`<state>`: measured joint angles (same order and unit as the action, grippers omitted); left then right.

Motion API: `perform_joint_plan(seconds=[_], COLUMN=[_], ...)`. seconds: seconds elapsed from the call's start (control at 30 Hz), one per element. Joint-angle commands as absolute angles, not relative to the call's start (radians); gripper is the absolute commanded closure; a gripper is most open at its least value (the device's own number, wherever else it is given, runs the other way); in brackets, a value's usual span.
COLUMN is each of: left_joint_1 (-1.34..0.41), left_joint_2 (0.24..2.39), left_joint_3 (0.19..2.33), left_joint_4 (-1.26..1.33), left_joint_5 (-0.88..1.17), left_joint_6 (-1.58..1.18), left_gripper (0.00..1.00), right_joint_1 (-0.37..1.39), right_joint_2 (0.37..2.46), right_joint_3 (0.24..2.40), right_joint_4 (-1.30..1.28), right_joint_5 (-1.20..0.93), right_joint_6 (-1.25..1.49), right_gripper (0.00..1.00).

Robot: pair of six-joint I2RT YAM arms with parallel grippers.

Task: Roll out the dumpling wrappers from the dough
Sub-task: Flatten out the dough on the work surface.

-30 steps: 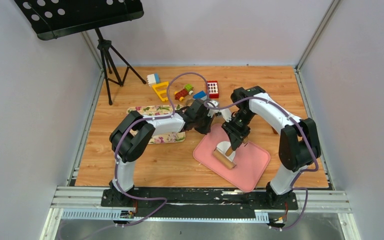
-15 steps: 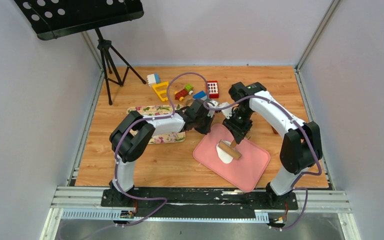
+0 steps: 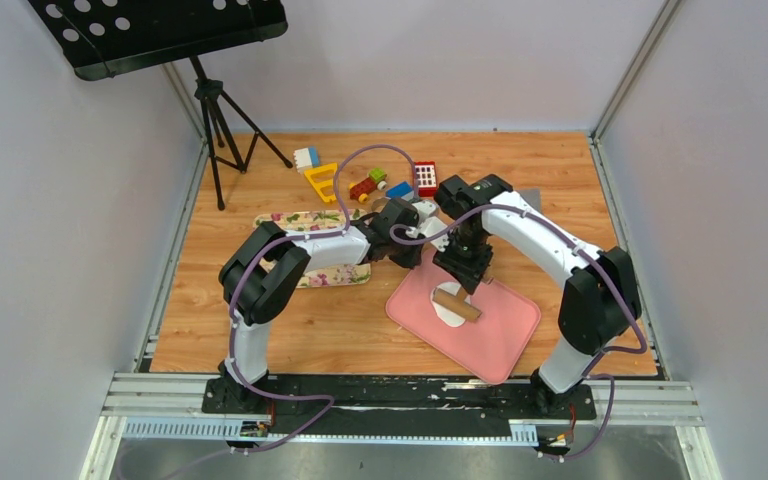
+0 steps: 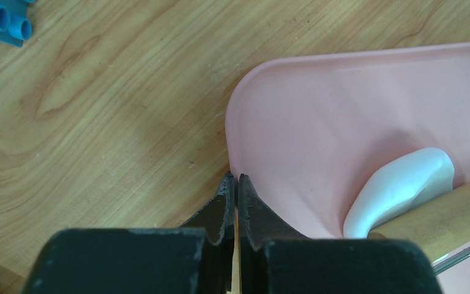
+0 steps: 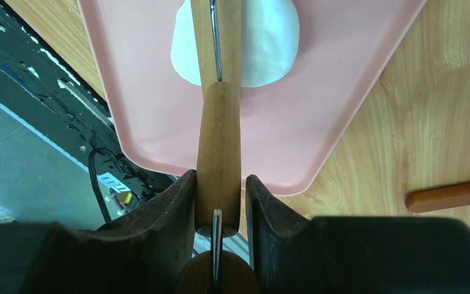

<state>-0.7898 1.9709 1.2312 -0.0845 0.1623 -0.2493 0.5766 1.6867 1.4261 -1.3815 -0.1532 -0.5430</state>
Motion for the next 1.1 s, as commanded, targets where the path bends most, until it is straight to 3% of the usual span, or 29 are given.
perform_joint_plan(seconds=[0.0, 1.07], left_joint_1=[-0.796, -0.797], left_joint_2=[1.968, 1.968], left_joint_3=[1.206, 1.212], left_joint_4=[-0.145, -0.150], left_joint_5=[0.166, 0.157], left_joint_6=[-0.241, -0.235], left_gripper=[1.00, 1.00], right_joint_1=[0.618, 0.712], right_joint_2=[1.708, 1.693], right_joint_3=[1.385, 1.376], right_joint_4=[-1.374, -1.431], right_joint_5=[-0.047, -0.211], right_joint_6=[-0.537, -0.638], right_gripper=[1.00, 1.00])
